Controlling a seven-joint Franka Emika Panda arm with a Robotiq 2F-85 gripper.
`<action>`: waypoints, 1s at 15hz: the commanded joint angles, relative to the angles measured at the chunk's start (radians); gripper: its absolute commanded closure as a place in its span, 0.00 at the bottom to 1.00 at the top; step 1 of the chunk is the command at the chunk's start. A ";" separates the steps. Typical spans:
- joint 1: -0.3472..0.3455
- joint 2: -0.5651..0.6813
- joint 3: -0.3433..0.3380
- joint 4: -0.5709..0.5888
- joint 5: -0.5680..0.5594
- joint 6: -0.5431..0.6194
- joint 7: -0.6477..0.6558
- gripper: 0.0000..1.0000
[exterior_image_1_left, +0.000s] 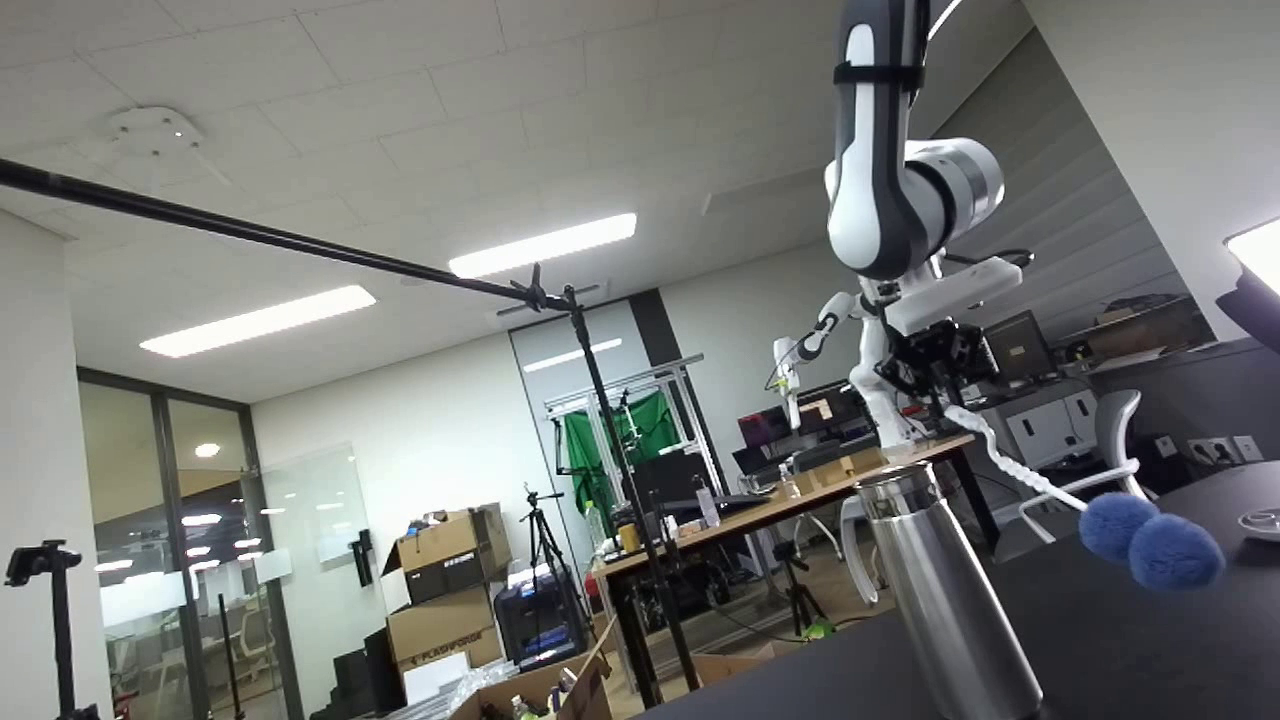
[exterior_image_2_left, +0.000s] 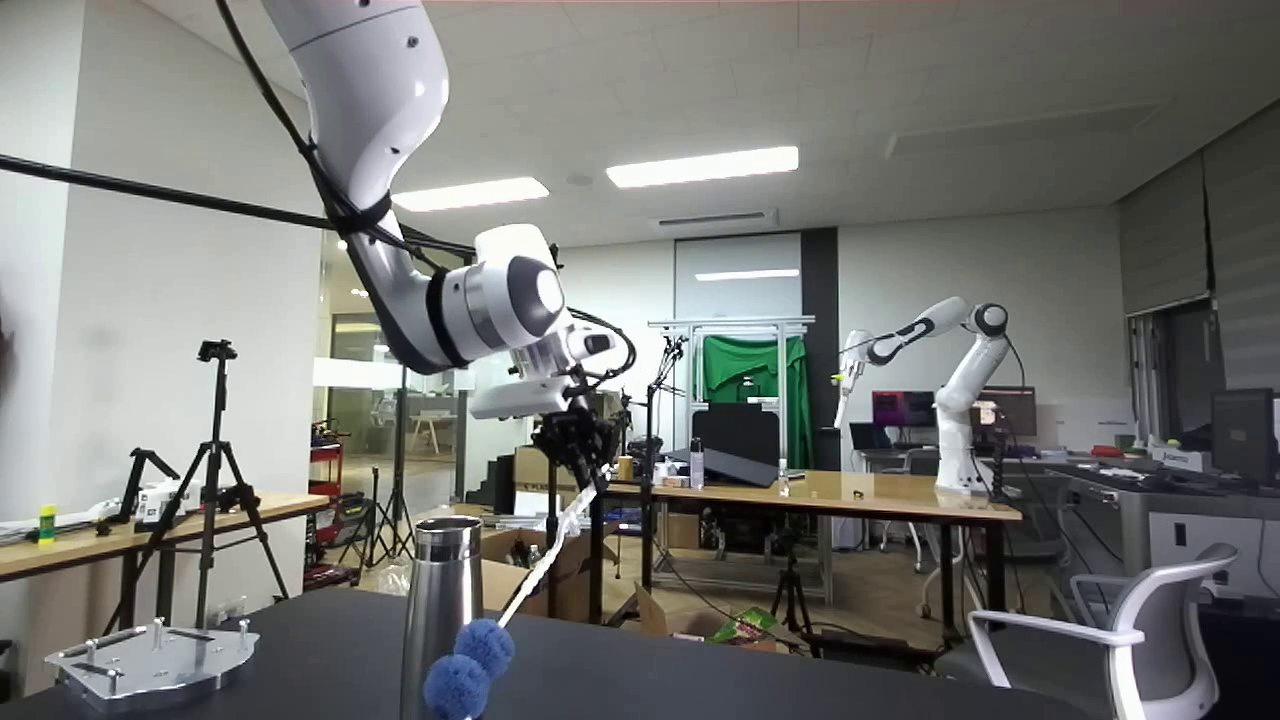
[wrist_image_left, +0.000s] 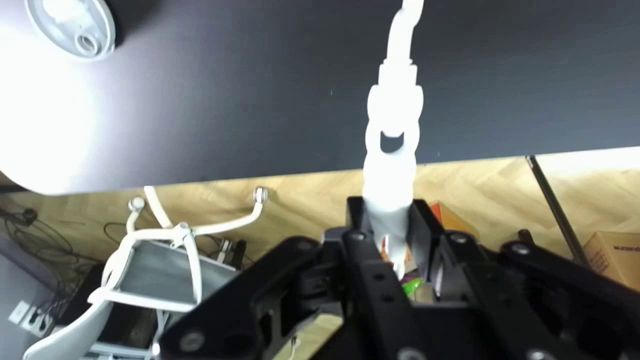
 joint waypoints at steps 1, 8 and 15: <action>0.225 -0.137 -0.219 -0.108 -0.258 0.116 0.243 0.94; 0.657 -0.292 -0.559 -0.075 -0.843 0.018 0.741 0.94; 0.806 -0.431 -0.518 -0.075 -1.125 -0.215 0.977 0.94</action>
